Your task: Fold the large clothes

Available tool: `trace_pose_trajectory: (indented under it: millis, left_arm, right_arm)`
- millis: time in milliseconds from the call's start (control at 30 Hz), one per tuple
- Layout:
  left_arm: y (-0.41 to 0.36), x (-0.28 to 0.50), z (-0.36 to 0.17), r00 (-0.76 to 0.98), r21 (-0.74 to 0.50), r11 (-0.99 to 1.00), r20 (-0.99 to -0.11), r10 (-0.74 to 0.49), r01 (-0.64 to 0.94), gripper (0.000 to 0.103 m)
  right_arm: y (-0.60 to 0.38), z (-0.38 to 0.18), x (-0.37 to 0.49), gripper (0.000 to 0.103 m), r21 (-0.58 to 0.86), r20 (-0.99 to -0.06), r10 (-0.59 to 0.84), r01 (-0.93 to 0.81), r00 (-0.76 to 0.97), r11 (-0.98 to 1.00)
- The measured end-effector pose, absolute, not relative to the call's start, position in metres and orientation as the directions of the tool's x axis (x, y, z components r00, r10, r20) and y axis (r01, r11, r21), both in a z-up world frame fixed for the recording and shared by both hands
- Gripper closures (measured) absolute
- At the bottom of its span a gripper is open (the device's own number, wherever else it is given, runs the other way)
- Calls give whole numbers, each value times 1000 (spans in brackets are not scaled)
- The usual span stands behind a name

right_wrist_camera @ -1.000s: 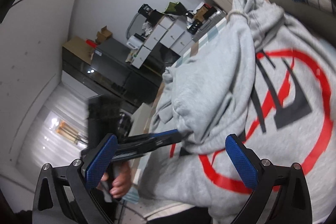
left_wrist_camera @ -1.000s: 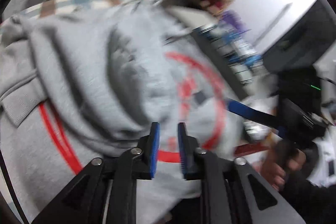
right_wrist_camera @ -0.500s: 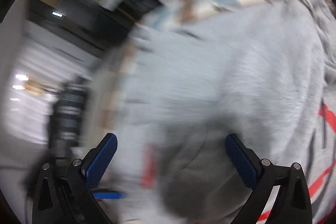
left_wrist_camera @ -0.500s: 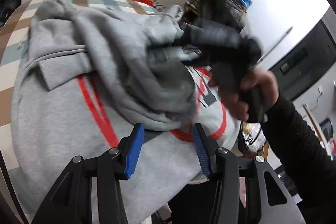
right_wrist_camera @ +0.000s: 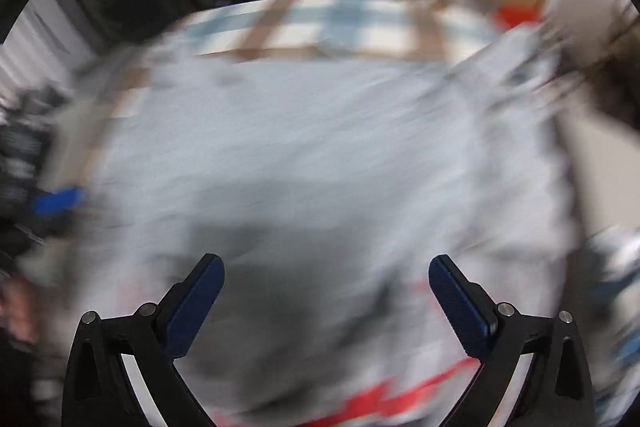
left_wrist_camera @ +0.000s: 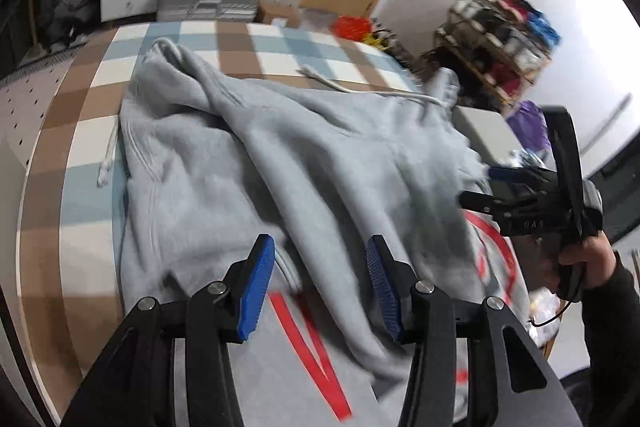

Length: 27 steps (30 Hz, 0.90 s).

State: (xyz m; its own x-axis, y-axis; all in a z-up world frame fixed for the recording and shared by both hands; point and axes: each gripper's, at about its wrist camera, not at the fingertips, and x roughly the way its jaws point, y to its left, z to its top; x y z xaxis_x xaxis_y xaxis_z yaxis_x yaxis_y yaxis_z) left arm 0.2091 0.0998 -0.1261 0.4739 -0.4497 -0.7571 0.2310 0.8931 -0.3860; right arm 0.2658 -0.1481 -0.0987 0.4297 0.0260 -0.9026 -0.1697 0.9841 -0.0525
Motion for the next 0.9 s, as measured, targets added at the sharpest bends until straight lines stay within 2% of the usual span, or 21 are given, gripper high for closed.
trace_pose_trajectory:
  millis: [67, 133, 267, 333, 800, 900]
  left_arm:
    - [104, 228, -145, 421, -398, 904, -801, -426, 159, 61]
    - [108, 245, -170, 352, -405, 910, -842, -409, 87, 61]
    - [121, 253, -185, 331, -458, 887, -830, -449, 56, 61]
    - [120, 257, -184, 320, -442, 894, -839, -440, 70, 61]
    - [102, 318, -178, 310, -215, 959, -913, -265, 186, 60]
    - [102, 333, -180, 294, -222, 958, -917, -268, 182, 57]
  right_arm:
    - [-167, -114, 284, 0, -179, -906, -108, -139, 410, 974]
    - [-178, -131, 298, 0, -218, -915, -155, -134, 373, 967]
    - [-195, -153, 313, 0, -68, -941, -14, -150, 338, 986]
    - [-204, -160, 318, 0, 3, -948, 40, -120, 315, 993]
    - [-174, -154, 369, 0, -16, -933, 46, -167, 356, 986]
    - [-166, -155, 383, 0, -36, -930, 33, -181, 365, 983]
